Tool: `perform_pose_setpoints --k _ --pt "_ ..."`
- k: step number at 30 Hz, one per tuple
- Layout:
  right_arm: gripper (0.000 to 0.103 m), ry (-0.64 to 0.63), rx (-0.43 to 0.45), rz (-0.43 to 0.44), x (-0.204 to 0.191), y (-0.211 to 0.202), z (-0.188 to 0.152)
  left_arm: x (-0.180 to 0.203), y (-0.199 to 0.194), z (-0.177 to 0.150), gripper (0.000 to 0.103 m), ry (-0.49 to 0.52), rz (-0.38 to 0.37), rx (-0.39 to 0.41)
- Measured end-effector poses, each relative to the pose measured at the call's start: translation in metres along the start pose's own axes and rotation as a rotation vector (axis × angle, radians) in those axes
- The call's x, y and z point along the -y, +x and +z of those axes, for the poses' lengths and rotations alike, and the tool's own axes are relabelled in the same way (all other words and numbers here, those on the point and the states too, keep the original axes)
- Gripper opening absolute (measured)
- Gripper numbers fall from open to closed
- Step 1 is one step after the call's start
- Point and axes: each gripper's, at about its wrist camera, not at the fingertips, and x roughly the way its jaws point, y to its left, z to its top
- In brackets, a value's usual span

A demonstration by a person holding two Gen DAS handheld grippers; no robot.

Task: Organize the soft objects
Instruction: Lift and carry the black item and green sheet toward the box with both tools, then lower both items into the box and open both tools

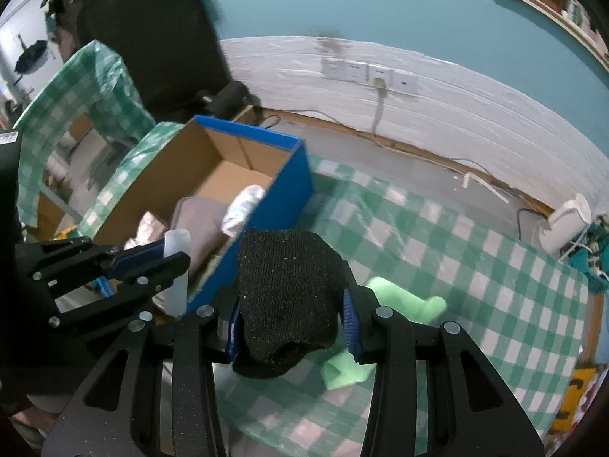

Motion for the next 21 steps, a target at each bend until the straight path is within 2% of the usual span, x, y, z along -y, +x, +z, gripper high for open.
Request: perform_pose_setpoints --k 15,21 --pt "0.041 -0.084 -0.069 0.085 -0.068 0.053 0.025 -0.074 0.023 -0.019 0.011 -0.114 0.044 -0.057" --pt "0.041 -0.092 -0.104 0.124 -0.085 0.074 0.028 -0.092 0.038 -0.029 0.017 -0.145 0.057 -0.100"
